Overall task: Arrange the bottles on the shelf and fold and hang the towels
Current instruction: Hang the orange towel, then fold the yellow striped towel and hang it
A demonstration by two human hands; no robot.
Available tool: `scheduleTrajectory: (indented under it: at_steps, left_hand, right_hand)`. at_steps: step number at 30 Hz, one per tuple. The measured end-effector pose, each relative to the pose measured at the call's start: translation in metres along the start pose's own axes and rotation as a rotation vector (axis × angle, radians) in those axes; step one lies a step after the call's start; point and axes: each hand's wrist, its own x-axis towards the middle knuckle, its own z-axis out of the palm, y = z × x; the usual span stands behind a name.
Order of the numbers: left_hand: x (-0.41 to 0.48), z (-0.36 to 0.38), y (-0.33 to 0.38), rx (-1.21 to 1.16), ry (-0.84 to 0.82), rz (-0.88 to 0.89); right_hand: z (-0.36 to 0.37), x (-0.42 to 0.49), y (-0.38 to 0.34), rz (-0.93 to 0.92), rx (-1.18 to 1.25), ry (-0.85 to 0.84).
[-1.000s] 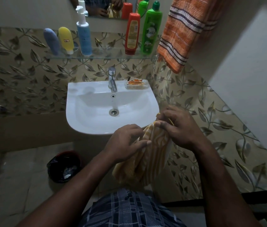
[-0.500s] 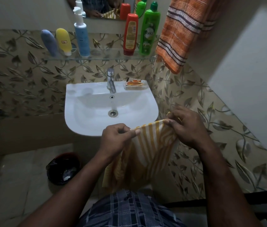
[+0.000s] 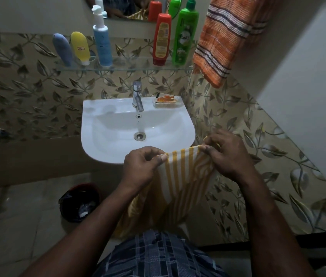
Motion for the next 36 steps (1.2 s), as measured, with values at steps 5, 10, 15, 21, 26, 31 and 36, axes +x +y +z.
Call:
scheduleTrajectory:
  at_steps: [5, 10, 15, 21, 26, 31, 36]
  left_hand:
    - [-0.005, 0.006, 0.004, 0.049, 0.043, -0.005]
    - [-0.008, 0.011, 0.006, 0.078, 0.012, 0.117]
    - [-0.011, 0.005, 0.006, 0.111, -0.197, 0.226]
    - [-0.018, 0.001, 0.009, 0.052, -0.298, 0.244]
    - [-0.023, -0.004, 0.017, 0.18, -0.321, 0.339]
    - [-0.022, -0.002, 0.023, 0.55, -0.227, 0.623]
    - [-0.016, -0.007, 0.002, 0.672, -0.063, 0.672]
  right_hand:
    - [0.022, -0.007, -0.009, 0.154, -0.057, 0.18]
    - [0.039, -0.018, -0.035, -0.092, 0.114, 0.058]
    - [0.036, -0.012, -0.028, -0.098, 0.194, -0.28]
    - [0.028, -0.016, -0.018, -0.009, 0.211, -0.319]
    - [0.02, -0.019, -0.02, -0.153, 0.198, -0.246]
    - [0.013, -0.019, -0.028, -0.232, 0.157, -0.234]
    - [-0.001, -0.017, -0.028, -0.279, 0.102, -0.249]
